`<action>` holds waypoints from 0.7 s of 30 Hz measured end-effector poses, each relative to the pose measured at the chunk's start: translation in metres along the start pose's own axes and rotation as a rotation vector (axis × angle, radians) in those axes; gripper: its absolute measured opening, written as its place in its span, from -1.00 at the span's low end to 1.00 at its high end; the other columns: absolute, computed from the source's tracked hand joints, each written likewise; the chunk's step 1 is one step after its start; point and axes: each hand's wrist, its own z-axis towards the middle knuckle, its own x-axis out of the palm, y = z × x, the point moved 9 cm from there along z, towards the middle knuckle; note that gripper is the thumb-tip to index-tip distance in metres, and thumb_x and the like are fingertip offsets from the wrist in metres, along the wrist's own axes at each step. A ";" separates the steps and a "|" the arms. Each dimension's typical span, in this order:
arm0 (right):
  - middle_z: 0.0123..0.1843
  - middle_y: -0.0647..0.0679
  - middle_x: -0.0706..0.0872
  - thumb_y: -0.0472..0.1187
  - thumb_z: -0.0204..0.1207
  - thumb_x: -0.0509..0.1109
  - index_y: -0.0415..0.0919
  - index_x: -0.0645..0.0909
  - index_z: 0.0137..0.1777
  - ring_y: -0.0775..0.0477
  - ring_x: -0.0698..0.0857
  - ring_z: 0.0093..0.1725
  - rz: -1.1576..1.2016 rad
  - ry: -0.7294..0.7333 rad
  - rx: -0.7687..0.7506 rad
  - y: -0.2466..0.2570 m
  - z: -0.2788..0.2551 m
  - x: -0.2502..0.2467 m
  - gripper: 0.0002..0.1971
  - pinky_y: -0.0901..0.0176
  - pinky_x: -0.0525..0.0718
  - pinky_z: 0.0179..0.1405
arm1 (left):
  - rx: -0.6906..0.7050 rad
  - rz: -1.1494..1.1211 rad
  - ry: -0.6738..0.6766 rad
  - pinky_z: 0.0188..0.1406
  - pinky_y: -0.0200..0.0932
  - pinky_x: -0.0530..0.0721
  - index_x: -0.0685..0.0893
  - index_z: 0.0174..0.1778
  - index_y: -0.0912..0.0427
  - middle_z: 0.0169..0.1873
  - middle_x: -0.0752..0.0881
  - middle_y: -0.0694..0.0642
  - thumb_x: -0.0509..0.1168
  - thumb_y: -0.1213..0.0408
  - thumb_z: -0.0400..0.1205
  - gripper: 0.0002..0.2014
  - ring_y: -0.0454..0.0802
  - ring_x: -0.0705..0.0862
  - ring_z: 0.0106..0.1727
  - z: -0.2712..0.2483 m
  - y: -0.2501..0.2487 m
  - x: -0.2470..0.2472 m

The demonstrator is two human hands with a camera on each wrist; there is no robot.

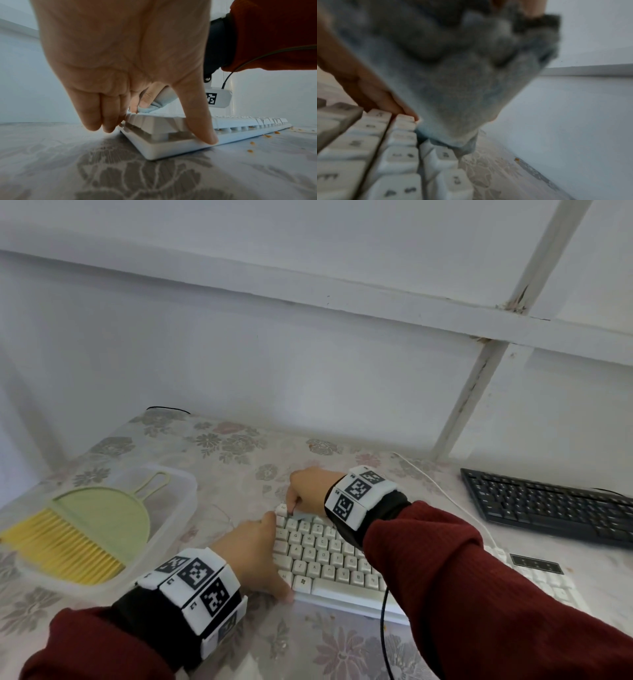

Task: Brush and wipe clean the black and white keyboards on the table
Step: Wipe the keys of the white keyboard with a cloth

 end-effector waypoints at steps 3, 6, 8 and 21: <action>0.42 -0.23 0.54 -0.32 0.63 0.25 -0.34 0.60 0.35 -0.21 0.57 0.33 -0.021 -0.030 -0.025 0.000 -0.004 -0.004 -0.67 0.12 0.45 0.31 | 0.002 0.000 0.006 0.15 -0.18 0.55 0.21 0.41 0.08 0.23 0.54 0.00 0.61 -0.11 0.15 0.01 -0.04 0.53 0.20 0.000 0.000 0.000; 0.35 -0.19 0.58 -0.33 0.62 0.24 -0.30 0.68 0.24 -0.20 0.58 0.29 -0.081 -0.084 -0.076 0.001 -0.007 -0.007 -0.73 0.14 0.47 0.27 | 0.005 0.002 0.006 0.15 -0.19 0.54 0.21 0.42 0.09 0.24 0.54 0.00 0.61 -0.10 0.17 0.00 -0.04 0.53 0.21 0.000 -0.001 -0.001; 0.20 -0.15 0.56 -0.33 0.63 0.22 -0.35 0.68 0.03 -0.19 0.54 0.18 -0.119 -0.122 -0.025 -0.009 -0.009 -0.009 -0.80 0.08 0.51 0.25 | 0.007 -0.005 0.004 0.17 -0.19 0.53 0.19 0.44 0.09 0.26 0.53 0.00 0.61 -0.09 0.17 0.02 -0.03 0.53 0.23 -0.001 -0.002 -0.002; -0.03 -0.02 0.46 -0.26 0.68 0.13 -0.12 0.62 0.37 -0.06 0.48 0.01 0.205 -0.167 -0.049 -0.045 -0.053 0.014 -0.64 0.21 0.38 -0.02 | 0.051 -0.010 0.003 0.27 -0.18 0.52 0.08 0.53 0.09 0.33 0.51 -0.01 0.62 -0.09 0.17 0.13 -0.04 0.51 0.29 -0.002 -0.006 -0.004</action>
